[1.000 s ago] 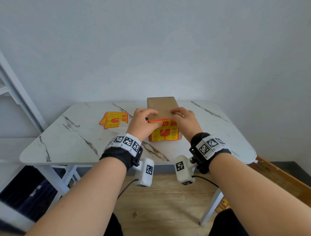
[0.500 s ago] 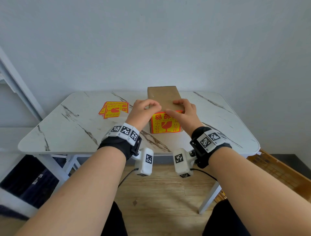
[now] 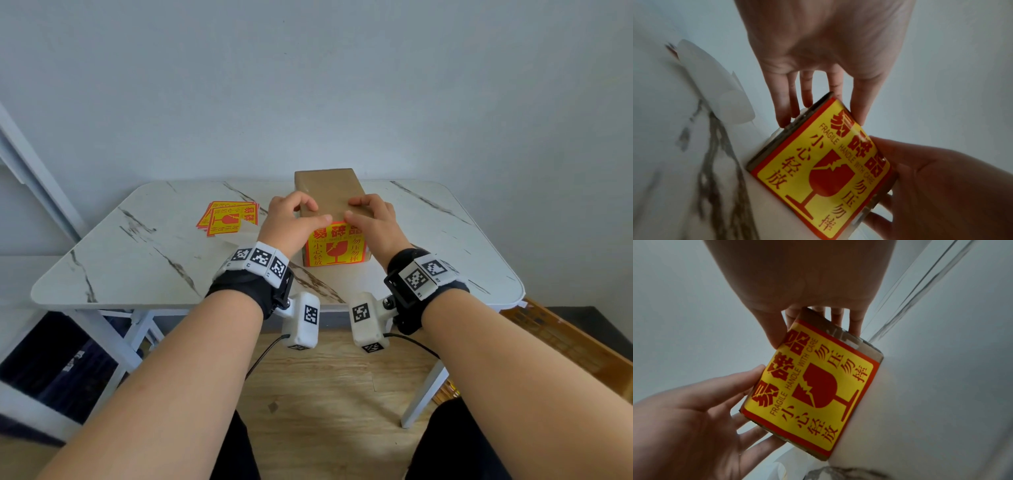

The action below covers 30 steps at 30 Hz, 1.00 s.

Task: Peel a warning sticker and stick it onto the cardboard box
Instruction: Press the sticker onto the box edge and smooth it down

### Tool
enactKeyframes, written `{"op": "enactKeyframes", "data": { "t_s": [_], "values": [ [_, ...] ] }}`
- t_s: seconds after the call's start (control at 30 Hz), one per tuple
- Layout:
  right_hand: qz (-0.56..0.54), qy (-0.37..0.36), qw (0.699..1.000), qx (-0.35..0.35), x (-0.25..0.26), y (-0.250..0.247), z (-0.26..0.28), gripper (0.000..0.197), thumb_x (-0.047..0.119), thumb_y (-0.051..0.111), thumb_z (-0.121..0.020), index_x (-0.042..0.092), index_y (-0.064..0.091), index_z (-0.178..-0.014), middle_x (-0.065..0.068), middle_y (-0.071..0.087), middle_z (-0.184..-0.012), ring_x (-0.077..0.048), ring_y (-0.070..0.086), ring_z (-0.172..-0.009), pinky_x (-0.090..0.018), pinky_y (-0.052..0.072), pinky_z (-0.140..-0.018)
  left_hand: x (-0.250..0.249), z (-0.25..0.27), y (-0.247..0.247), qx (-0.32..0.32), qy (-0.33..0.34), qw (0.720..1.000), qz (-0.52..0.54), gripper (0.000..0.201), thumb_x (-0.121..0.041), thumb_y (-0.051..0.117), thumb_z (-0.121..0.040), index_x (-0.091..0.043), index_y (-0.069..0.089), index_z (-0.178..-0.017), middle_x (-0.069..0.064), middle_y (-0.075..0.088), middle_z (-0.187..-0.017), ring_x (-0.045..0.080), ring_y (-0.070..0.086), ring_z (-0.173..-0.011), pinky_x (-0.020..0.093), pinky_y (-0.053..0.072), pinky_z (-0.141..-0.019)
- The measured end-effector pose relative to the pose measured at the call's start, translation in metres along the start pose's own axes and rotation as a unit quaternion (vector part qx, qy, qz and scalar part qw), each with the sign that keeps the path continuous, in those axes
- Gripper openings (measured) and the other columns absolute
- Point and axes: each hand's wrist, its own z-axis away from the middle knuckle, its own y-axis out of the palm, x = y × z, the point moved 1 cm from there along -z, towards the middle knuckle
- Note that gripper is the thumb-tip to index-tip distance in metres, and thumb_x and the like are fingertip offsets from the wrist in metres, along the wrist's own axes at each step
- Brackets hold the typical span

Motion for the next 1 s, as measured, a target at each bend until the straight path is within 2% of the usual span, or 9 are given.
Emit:
{"op": "enactKeyframes", "data": {
  "t_s": [0.1,0.2,0.33,0.43,0.53,0.67,0.8,0.9,1.0],
  "values": [
    [-0.009,-0.005,1.0,0.0,-0.003,-0.001,0.002,0.022,0.016,0.054,-0.095,0.022,0.061,-0.115,-0.002,0.041,-0.121,-0.023,0.053,-0.112,-0.042,0.049,-0.099,0.001,0.0,0.0,-0.007,-0.018,0.999,0.03,0.012,-0.033,0.07,-0.076,-0.031,0.062,-0.085,0.003,0.049,-0.117,0.023,0.057,-0.101,0.045,0.05,-0.096],
    [-0.021,-0.015,1.0,0.009,-0.004,0.001,0.004,0.024,0.018,0.047,-0.097,0.025,0.062,-0.114,-0.007,0.045,-0.129,-0.025,0.055,-0.113,-0.046,0.048,-0.101,0.0,0.003,-0.001,-0.012,-0.007,0.999,0.05,0.005,-0.031,0.064,-0.079,-0.032,0.062,-0.075,-0.001,0.056,-0.097,0.022,0.062,-0.089,0.051,0.055,-0.087],
    [-0.019,-0.02,0.999,0.016,-0.003,0.004,0.008,0.025,0.03,0.044,-0.093,0.037,0.064,-0.104,-0.01,0.05,-0.132,-0.028,0.055,-0.119,-0.049,0.046,-0.104,0.001,0.004,0.005,-0.026,0.009,1.0,-0.012,0.037,-0.052,0.071,-0.072,-0.024,0.06,-0.093,0.0,0.049,-0.113,0.01,0.052,-0.09,0.02,0.044,-0.069],
    [-0.015,-0.007,1.0,0.019,-0.005,0.002,0.007,0.026,0.039,0.044,-0.086,0.049,0.067,-0.092,-0.01,0.054,-0.13,-0.029,0.056,-0.119,-0.052,0.046,-0.103,0.001,0.006,0.007,-0.025,0.011,0.999,-0.028,0.042,-0.05,0.074,-0.072,-0.024,0.058,-0.101,0.0,0.045,-0.116,0.011,0.05,-0.092,0.015,0.037,-0.065],
    [-0.018,0.0,1.0,0.013,-0.004,0.001,0.009,0.026,0.038,0.043,-0.086,0.046,0.067,-0.093,-0.012,0.053,-0.13,-0.03,0.057,-0.115,-0.051,0.046,-0.103,0.003,0.003,0.004,-0.018,0.007,1.0,0.008,0.035,-0.042,0.074,-0.076,-0.022,0.06,-0.102,0.001,0.048,-0.122,0.012,0.051,-0.1,0.018,0.039,-0.072],
    [-0.02,0.003,1.0,0.014,-0.003,0.001,0.013,0.029,0.04,0.041,-0.085,0.044,0.067,-0.096,-0.017,0.053,-0.131,-0.029,0.055,-0.109,-0.051,0.045,-0.099,0.012,0.0,-0.003,0.007,-0.021,0.995,0.093,0.022,-0.039,0.073,-0.076,-0.032,0.068,-0.097,-0.005,0.057,-0.126,0.018,0.057,-0.117,0.04,0.048,-0.099],
    [-0.018,-0.005,1.0,0.02,0.001,0.0,0.019,0.03,0.042,0.04,-0.087,0.043,0.063,-0.107,-0.01,0.049,-0.135,-0.028,0.052,-0.121,-0.05,0.046,-0.103,0.017,0.006,-0.008,0.054,-0.03,0.987,0.148,0.027,-0.035,0.064,-0.089,-0.036,0.066,-0.116,-0.009,0.059,-0.128,0.013,0.058,-0.117,0.029,0.049,-0.091],
    [-0.007,-0.011,0.999,0.043,0.0,-0.004,0.022,0.033,0.05,0.055,-0.082,0.045,0.06,-0.114,-0.006,0.048,-0.136,-0.023,0.054,-0.122,-0.044,0.049,-0.102,0.016,0.009,-0.011,0.091,-0.016,0.984,0.15,0.037,-0.036,0.054,-0.096,-0.034,0.057,-0.133,-0.005,0.054,-0.137,0.007,0.051,-0.12,0.027,0.044,-0.098],
    [-0.017,-0.015,0.998,0.059,0.0,-0.009,0.023,0.034,0.033,0.054,-0.095,0.032,0.057,-0.129,-0.007,0.048,-0.137,-0.017,0.055,-0.114,-0.021,0.052,-0.086,0.014,0.013,-0.012,0.103,-0.013,0.985,0.139,0.041,-0.033,0.046,-0.1,-0.031,0.049,-0.141,-0.004,0.044,-0.149,0.004,0.042,-0.127,0.024,0.039,-0.098]
  ]
}}
